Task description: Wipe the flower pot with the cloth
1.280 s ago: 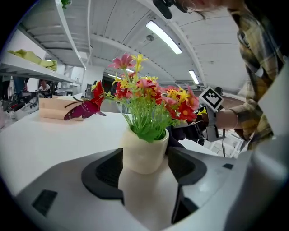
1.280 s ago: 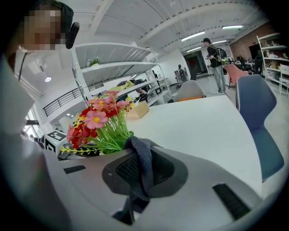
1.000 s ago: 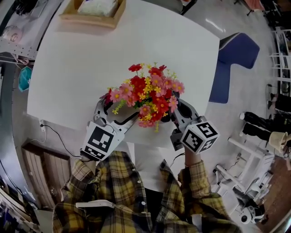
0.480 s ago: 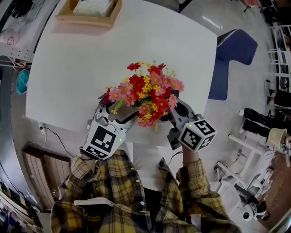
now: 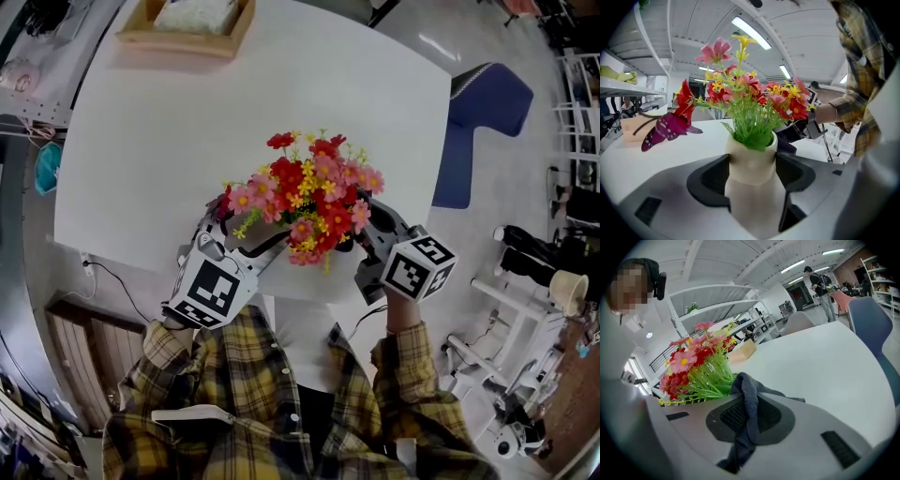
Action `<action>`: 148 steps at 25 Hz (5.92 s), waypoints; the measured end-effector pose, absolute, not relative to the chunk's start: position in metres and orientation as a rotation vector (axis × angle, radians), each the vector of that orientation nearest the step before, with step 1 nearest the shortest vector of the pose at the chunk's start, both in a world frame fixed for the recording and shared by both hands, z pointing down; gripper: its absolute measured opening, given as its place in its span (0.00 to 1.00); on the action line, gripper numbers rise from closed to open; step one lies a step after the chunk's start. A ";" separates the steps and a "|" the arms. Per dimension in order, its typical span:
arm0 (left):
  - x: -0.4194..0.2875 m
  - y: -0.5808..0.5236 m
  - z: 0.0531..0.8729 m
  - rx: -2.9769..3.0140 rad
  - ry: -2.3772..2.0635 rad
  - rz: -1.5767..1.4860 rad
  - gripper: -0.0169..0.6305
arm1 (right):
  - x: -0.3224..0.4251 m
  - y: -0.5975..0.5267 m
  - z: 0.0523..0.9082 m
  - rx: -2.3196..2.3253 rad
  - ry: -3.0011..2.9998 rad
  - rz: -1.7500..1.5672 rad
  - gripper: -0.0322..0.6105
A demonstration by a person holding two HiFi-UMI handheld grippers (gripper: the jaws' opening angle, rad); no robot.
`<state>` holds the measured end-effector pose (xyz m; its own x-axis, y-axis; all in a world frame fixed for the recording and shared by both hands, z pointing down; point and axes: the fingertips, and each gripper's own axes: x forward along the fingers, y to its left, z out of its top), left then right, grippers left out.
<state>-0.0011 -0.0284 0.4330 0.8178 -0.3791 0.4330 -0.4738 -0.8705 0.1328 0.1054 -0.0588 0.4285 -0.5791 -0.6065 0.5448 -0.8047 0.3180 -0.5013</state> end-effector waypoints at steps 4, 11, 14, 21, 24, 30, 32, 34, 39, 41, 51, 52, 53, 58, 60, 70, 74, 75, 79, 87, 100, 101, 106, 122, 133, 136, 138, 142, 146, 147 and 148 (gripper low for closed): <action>-0.002 -0.028 0.434 2.787 -0.604 0.595 0.52 | 0.104 -0.067 0.430 1.193 -2.351 1.152 0.08; -0.005 -0.029 0.433 2.838 -0.470 0.637 0.50 | 0.097 -0.080 0.431 0.957 -2.371 1.107 0.08; -0.005 -0.033 0.433 2.870 -0.386 0.665 0.50 | 0.096 -0.088 0.433 0.831 -2.390 1.063 0.08; -0.003 -0.036 0.432 2.917 -0.236 0.695 0.50 | 0.088 -0.108 0.432 0.660 -2.409 1.013 0.08; 0.003 -0.037 0.428 2.934 -0.177 0.698 0.50 | 0.083 -0.122 0.430 0.562 -2.423 1.008 0.08; 0.018 -0.041 0.421 2.967 -0.040 0.709 0.50 | 0.062 -0.132 0.427 0.252 -2.367 0.928 0.08; 0.019 -0.044 0.423 2.972 0.015 0.716 0.50 | 0.052 -0.133 0.431 0.139 -2.337 0.907 0.08; 0.016 -0.049 0.426 2.973 0.072 0.713 0.50 | 0.041 -0.136 0.436 0.064 -2.314 0.910 0.08; 0.009 -0.054 0.432 2.949 0.113 0.684 0.50 | 0.029 -0.140 0.440 0.071 -2.325 0.941 0.08; 0.008 -0.054 0.431 2.939 0.065 0.675 0.50 | 0.032 -0.141 0.439 0.118 -2.358 0.968 0.08; -0.027 -0.037 0.442 2.761 -0.428 0.642 0.50 | 0.058 -0.128 0.438 0.511 -2.397 1.083 0.08; -0.028 -0.029 0.440 2.739 -0.457 0.628 0.50 | 0.062 -0.124 0.438 0.573 -2.396 1.103 0.08; -0.027 -0.021 0.438 2.718 -0.487 0.613 0.50 | 0.065 -0.120 0.437 0.637 -2.397 1.122 0.08; -0.020 0.003 0.432 2.578 -0.672 0.515 0.51 | 0.079 -0.097 0.438 0.957 -2.376 1.224 0.08; -0.016 0.011 0.435 2.503 -0.716 0.449 0.51 | 0.083 -0.086 0.440 1.058 -2.356 1.286 0.08; 0.002 0.024 0.418 2.504 -0.888 0.372 0.64 | 0.085 -0.037 0.438 1.282 -2.291 1.419 0.08; 0.009 0.021 0.416 2.535 -0.918 0.402 0.64 | 0.081 -0.030 0.438 1.257 -2.302 1.411 0.08; 0.009 0.020 0.416 2.544 -0.916 0.409 0.64 | 0.080 -0.030 0.438 1.253 -2.301 1.408 0.08; 0.004 0.015 0.417 2.584 -0.863 0.413 0.64 | 0.076 -0.033 0.438 1.197 -2.309 1.376 0.08; 0.010 0.007 0.417 2.681 -0.607 0.475 0.64 | 0.080 -0.055 0.435 1.009 -2.363 1.308 0.08; 0.001 -0.004 0.423 2.815 0.060 0.615 0.64 | 0.048 -0.091 0.441 0.434 -2.373 1.235 0.08; 0.001 -0.004 0.423 2.819 0.122 0.634 0.64 | 0.046 -0.091 0.440 0.389 -2.365 1.230 0.08; 0.006 -0.001 0.420 2.821 0.376 0.676 0.64 | 0.041 -0.090 0.438 0.274 -2.340 1.210 0.08; -0.026 -0.024 0.420 2.782 -0.131 0.576 0.64 | 0.049 -0.101 0.439 0.606 -2.378 1.256 0.08; -0.034 0.021 0.418 2.396 -0.781 0.396 0.64 | 0.077 -0.077 0.435 1.011 -2.384 1.380 0.08; -0.028 0.024 0.419 2.346 -0.876 0.365 0.64 | 0.075 -0.068 0.436 1.076 -2.374 1.424 0.08; -0.025 0.024 0.418 2.353 -0.925 0.364 0.64 | 0.072 -0.061 0.436 1.108 -2.369 1.448 0.08; -0.028 0.019 0.416 2.359 -1.029 0.376 0.64 | 0.067 -0.046 0.437 1.182 -2.344 1.497 0.08; -0.032 0.011 0.422 2.370 -1.074 0.388 0.64 | 0.059 -0.034 0.440 1.220 -2.332 1.526 0.08; -0.032 0.009 0.423 2.378 -1.077 0.399 0.64 | 0.058 -0.032 0.441 1.219 -2.331 1.535 0.08; -0.032 0.008 0.425 2.385 -1.080 0.409 0.64 | 0.057 -0.031 0.442 1.213 -2.333 1.543 0.08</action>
